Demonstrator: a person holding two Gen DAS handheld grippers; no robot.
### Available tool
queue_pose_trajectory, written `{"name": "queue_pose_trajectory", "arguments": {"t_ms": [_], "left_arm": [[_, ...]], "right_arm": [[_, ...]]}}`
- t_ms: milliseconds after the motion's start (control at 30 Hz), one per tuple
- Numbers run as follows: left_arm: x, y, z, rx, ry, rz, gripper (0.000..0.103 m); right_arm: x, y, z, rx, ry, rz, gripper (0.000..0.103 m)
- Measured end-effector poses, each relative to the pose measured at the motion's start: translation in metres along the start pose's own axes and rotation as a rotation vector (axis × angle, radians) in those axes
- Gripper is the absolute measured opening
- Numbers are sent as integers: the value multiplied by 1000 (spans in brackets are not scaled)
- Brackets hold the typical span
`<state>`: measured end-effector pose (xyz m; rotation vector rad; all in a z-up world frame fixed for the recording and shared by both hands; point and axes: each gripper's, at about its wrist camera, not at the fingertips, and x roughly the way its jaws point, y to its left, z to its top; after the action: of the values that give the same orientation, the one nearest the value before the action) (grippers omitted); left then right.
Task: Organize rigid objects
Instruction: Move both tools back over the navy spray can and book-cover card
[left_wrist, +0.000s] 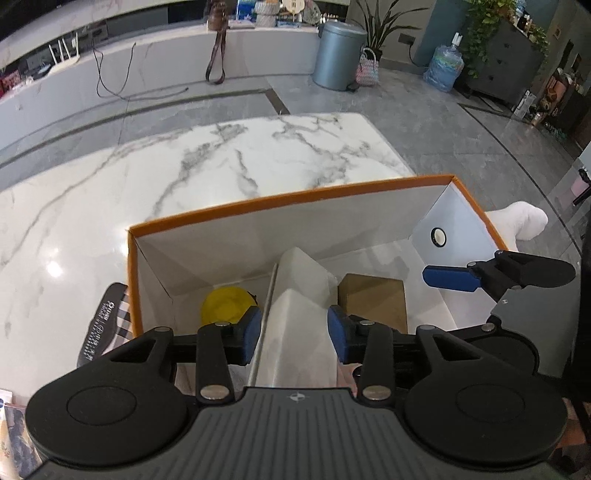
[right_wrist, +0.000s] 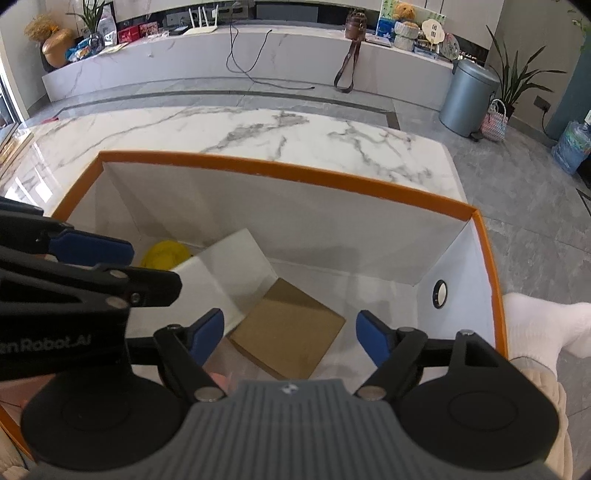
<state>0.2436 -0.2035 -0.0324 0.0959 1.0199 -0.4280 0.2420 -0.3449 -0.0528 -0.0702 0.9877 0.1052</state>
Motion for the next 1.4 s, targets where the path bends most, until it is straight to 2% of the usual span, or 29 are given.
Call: {"name": "queue_pose_trajectory", "arguments": {"t_ms": [333,600,833,1067,1267,1400], "left_arm": [[-22,1,-6,36,-82,27,46],[-33,6,-14,37,-107,40,46],[-47,18,-22,16,-129,49,46],[-72,36,-31,-9,-162,48,46],[-91,61,-45,-48,-182,57,46],[-104,79,-56,-66,-192,75,46]], "right_arm": [[-15,3,0,9,-86,21,81],[-24,15,-7,-23,-117,-1,85],[-47,34,-12,-49,-198,33,85],[-61,58,-14,-99,-229,29,85],[-81,78,-20,-87,-281,115,85],[-90,103,-23,-141,-316,149,81]]}}
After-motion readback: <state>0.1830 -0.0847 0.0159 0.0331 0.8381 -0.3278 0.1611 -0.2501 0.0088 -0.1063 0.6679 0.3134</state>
